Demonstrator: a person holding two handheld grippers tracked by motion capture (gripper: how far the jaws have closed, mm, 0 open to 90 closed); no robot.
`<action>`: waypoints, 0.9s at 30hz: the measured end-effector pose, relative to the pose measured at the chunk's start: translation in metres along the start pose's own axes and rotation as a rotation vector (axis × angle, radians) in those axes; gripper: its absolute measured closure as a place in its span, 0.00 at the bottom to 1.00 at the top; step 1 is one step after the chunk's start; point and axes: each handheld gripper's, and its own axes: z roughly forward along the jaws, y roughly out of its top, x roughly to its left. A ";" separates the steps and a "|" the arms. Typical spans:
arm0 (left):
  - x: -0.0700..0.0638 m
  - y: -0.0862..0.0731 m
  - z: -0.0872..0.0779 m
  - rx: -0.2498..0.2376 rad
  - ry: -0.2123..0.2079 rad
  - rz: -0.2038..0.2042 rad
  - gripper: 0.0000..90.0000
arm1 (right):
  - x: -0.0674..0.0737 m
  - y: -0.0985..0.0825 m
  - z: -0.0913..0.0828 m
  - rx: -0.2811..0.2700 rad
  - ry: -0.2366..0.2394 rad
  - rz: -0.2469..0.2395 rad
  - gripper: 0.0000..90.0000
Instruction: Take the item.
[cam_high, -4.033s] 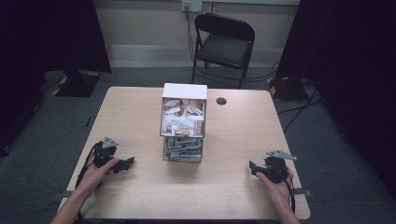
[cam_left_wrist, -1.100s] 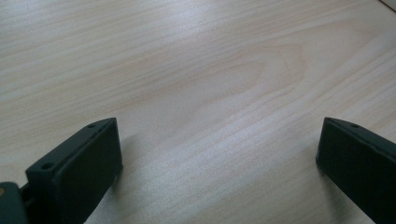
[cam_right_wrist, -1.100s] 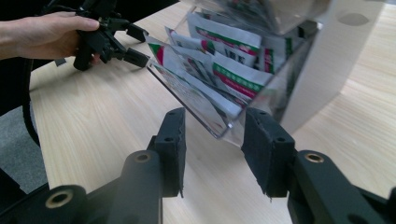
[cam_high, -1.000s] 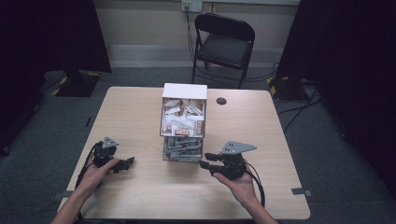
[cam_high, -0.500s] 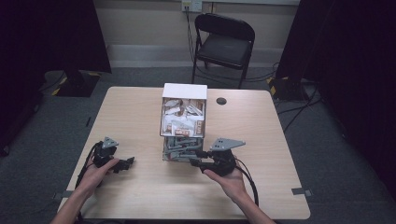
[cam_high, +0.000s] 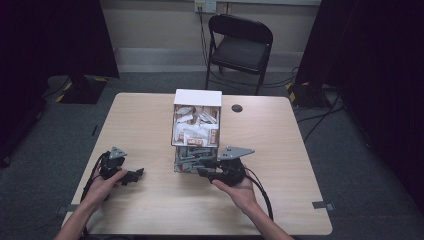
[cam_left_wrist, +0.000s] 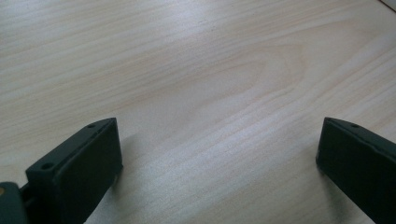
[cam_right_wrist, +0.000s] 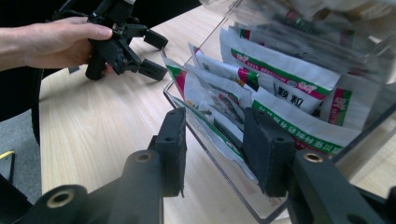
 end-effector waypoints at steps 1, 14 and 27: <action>0.000 0.000 0.000 0.000 0.000 0.000 0.00 | 0.000 0.000 0.000 0.000 0.000 0.000 0.68; 0.000 0.000 0.000 0.000 0.000 0.000 0.00 | -0.006 -0.006 0.008 0.003 0.023 0.002 0.81; 0.000 0.000 0.000 0.000 0.000 0.000 0.00 | -0.010 -0.008 0.013 0.009 0.025 0.000 0.91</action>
